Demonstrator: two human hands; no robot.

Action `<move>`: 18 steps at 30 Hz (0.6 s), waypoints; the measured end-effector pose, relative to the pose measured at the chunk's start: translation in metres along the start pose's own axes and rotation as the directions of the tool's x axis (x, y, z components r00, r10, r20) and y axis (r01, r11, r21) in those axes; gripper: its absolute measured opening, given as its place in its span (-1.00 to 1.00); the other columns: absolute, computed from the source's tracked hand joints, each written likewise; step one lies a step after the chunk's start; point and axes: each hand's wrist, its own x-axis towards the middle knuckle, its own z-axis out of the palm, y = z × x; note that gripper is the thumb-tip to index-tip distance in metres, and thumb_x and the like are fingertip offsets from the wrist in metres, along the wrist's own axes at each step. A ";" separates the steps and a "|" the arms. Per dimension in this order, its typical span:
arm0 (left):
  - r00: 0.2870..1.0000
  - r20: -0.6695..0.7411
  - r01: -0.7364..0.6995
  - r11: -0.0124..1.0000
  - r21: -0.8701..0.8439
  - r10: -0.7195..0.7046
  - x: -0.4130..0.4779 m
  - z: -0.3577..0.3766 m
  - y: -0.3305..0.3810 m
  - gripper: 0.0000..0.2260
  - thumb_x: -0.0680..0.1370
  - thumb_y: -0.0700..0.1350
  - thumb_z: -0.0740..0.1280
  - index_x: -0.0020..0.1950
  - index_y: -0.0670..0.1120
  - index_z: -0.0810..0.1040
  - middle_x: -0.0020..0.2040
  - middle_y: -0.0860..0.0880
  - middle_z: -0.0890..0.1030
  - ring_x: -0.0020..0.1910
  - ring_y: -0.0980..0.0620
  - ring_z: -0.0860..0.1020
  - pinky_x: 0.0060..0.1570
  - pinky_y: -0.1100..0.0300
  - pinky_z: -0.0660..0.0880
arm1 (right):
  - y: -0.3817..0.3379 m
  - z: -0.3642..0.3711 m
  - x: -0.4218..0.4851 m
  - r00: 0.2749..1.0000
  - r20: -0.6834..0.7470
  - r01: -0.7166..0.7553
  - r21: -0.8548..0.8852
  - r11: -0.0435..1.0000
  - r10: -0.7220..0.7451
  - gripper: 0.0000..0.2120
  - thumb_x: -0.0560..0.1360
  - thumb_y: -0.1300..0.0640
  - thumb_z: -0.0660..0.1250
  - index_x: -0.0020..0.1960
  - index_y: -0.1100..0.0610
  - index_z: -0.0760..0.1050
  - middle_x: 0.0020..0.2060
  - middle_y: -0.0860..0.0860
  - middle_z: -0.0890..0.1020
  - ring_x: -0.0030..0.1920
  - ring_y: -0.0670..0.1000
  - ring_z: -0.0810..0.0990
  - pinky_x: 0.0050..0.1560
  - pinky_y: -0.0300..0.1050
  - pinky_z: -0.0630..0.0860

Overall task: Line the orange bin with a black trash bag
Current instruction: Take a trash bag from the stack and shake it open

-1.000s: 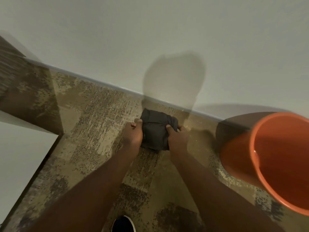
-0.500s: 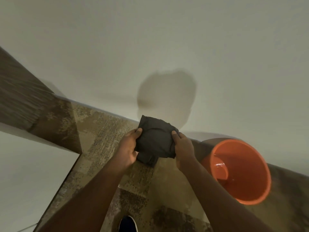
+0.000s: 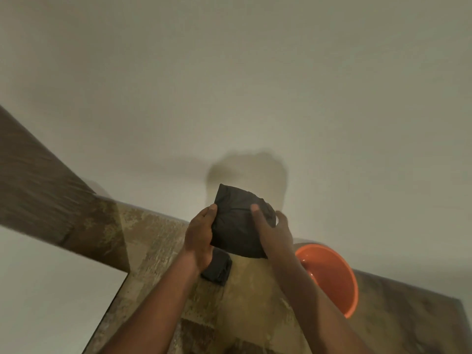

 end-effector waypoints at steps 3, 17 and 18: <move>0.996 0.084 -0.022 0.995 -0.092 0.029 -0.025 0.023 0.023 -0.60 0.69 0.08 0.18 0.37 -0.13 0.57 0.27 -0.17 0.65 0.25 -0.18 0.62 0.27 -0.20 0.53 | -0.016 -0.024 -0.012 0.998 0.041 0.049 -0.024 0.998 -0.048 -0.49 0.51 -0.24 0.37 0.29 0.09 0.57 0.10 0.02 0.69 0.05 0.05 0.64 0.11 0.04 0.60; 0.512 0.424 -0.768 0.176 0.616 0.747 -0.124 0.126 0.116 -0.89 0.66 -0.09 0.25 0.05 -0.03 0.57 -0.08 0.08 0.63 -0.13 0.17 0.58 -0.11 0.34 0.56 | -0.114 -0.145 -0.086 0.948 0.316 -0.164 0.542 0.824 -0.019 -0.31 0.46 -0.42 0.30 0.27 0.14 0.53 0.11 0.24 0.71 0.02 0.26 0.74 0.00 0.13 0.65; 0.397 0.551 -0.808 -0.005 0.589 0.734 -0.129 0.129 0.114 -0.89 0.64 -0.10 0.26 0.04 -0.05 0.58 -0.07 0.04 0.63 -0.12 0.11 0.58 -0.08 0.23 0.57 | -0.120 -0.150 -0.089 0.917 0.397 -0.222 0.598 0.770 -0.044 -0.23 0.45 -0.45 0.28 0.34 0.15 0.53 0.17 0.25 0.69 0.13 0.29 0.70 0.14 0.19 0.61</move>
